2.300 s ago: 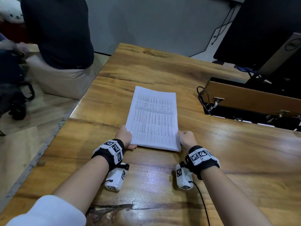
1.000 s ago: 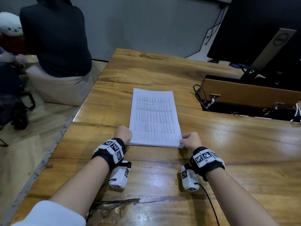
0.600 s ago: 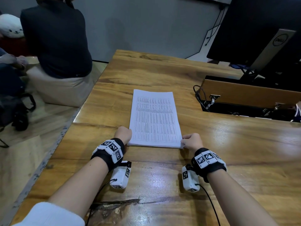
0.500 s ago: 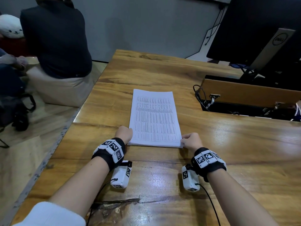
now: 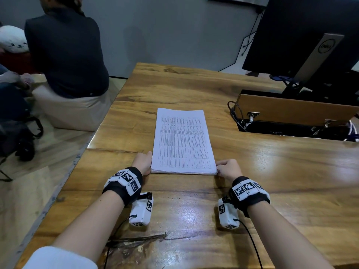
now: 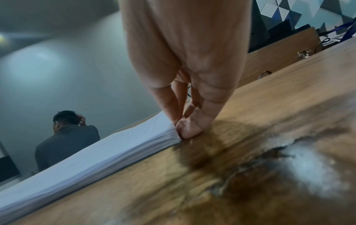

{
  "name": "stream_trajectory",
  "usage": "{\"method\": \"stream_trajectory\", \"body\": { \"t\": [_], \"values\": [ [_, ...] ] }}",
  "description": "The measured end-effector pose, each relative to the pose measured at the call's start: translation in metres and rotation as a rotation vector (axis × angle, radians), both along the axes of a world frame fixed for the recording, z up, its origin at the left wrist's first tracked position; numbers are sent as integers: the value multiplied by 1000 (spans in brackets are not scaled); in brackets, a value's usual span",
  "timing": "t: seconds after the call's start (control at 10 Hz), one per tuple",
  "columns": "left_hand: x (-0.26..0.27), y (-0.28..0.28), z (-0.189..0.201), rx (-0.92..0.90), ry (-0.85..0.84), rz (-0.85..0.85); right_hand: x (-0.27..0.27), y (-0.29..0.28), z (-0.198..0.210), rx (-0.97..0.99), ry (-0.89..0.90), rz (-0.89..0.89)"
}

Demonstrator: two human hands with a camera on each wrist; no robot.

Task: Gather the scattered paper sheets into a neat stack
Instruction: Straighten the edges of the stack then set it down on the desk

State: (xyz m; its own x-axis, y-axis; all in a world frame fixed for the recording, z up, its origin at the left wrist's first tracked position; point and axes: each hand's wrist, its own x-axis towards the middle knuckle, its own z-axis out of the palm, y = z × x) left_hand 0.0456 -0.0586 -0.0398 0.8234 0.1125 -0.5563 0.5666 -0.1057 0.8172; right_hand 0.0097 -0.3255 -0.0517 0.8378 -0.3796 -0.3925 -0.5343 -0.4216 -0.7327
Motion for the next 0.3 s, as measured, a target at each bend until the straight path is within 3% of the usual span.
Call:
{"method": "stream_trajectory", "body": {
  "t": [0.3],
  "values": [
    [-7,2,15,48,-51,-61,3,0,14,38,34,74]
  ]
}}
